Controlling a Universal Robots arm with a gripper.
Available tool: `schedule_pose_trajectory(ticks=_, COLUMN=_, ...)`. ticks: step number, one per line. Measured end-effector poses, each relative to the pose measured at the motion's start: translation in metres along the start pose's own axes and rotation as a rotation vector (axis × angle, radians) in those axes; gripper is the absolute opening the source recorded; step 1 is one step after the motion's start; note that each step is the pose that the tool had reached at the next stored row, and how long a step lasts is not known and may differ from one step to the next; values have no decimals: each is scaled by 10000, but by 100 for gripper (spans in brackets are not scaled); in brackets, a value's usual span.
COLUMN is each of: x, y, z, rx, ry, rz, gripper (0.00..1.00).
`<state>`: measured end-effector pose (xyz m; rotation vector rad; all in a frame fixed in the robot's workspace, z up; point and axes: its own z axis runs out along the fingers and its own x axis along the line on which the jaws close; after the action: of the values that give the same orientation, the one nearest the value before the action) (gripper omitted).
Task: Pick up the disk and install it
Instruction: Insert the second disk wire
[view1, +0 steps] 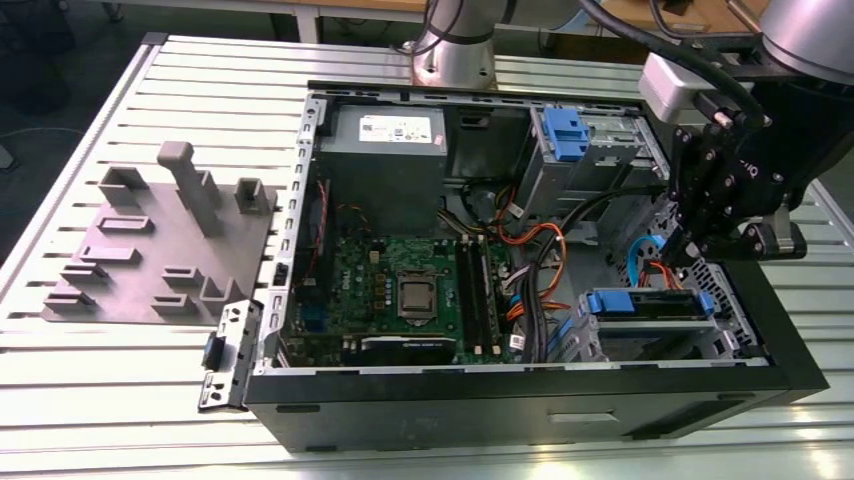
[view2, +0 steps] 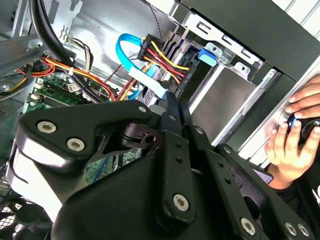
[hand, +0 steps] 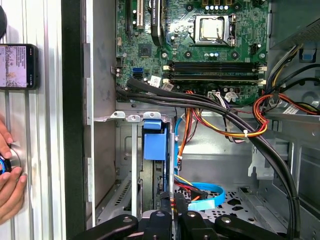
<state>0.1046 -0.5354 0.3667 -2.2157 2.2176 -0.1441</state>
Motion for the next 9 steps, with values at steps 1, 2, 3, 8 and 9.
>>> schedule_pose_trajectory(ticks=1, x=0, y=0, z=-1, rx=0, ry=-2, rz=0, gripper=17)
schedule_pose_trajectory(ticks=2, x=0, y=0, z=-3, rx=0, ry=-5, rz=0, gripper=17)
schedule_pose_trajectory(ticks=3, x=0, y=-1, z=-7, rx=0, ry=-4, rz=0, gripper=17)
schedule_pose_trajectory(ticks=8, x=2, y=-2, z=-37, rx=-32, ry=-6, rz=-1, gripper=17)
schedule_pose_trajectory(ticks=9, x=3, y=-3, z=-42, rx=-36, ry=-6, rz=-2, gripper=17)
